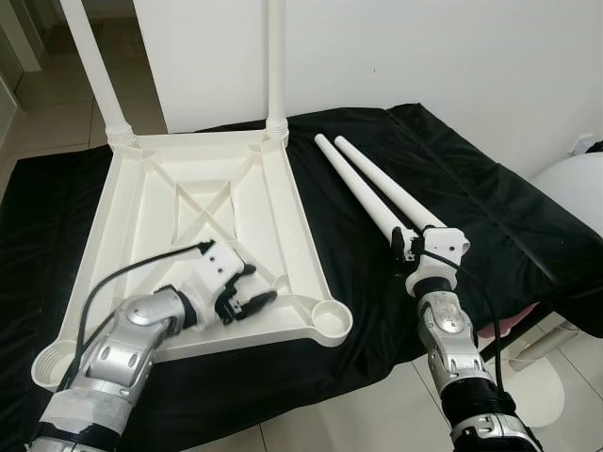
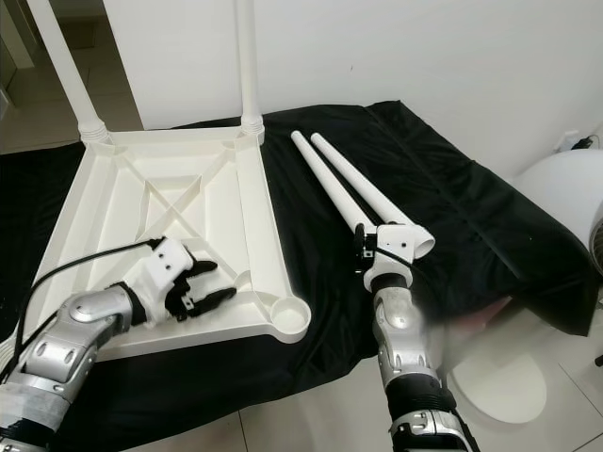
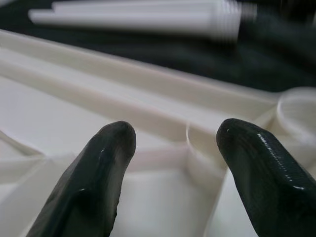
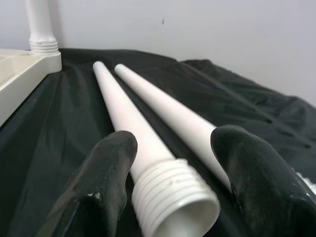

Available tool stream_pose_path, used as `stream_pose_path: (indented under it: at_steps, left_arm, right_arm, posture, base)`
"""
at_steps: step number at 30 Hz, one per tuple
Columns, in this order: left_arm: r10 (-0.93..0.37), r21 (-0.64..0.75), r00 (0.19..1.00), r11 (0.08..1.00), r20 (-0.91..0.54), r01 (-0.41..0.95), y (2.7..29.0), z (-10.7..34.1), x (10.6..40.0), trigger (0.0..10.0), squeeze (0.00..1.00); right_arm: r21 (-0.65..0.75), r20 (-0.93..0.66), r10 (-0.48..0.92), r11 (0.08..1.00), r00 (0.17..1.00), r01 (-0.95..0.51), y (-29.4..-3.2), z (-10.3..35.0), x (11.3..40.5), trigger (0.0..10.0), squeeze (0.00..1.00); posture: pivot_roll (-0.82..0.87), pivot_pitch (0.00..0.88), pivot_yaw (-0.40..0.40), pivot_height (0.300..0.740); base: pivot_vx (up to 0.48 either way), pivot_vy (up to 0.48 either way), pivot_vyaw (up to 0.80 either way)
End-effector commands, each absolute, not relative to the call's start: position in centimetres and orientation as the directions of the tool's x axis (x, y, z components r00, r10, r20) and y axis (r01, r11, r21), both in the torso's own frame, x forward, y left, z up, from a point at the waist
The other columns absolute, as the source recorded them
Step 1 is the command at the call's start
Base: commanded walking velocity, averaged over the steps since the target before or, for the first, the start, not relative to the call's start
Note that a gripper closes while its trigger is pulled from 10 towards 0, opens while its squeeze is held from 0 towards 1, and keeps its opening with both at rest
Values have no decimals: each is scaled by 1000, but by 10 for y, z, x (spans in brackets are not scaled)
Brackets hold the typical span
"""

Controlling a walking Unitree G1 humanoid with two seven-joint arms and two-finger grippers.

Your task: Building children table

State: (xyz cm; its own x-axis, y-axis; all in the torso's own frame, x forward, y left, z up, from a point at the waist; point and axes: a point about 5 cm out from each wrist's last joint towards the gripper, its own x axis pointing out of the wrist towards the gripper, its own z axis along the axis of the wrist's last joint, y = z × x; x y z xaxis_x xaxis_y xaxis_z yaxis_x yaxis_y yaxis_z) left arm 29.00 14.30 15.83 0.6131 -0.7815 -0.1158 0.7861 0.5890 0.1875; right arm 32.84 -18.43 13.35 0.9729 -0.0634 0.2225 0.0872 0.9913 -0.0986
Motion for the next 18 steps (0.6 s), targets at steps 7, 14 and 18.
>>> stream_pose_path:
  at_steps: [7,14,18]
  left_arm:
    - [-693,82,721,718,-8,691,143,171,289,10000,0]
    - [-695,29,718,719,30,695,124,176,287,10000,0]
    - [-699,8,715,715,36,699,115,174,285,10000,0]
  right_arm:
    - [-70,247,-62,994,967,82,-192,138,326,10000,1000]
    - [-36,204,-99,993,974,109,-218,140,330,10000,0]
    - [-20,172,-79,996,982,84,-226,138,332,10000,0]
  posture:
    - [-16,64,-1,740]
    - [-18,57,1,740]
    - [-22,56,3,740]
  base:
    - [0,0,0]
    - [0,0,0]
    - [0,0,0]
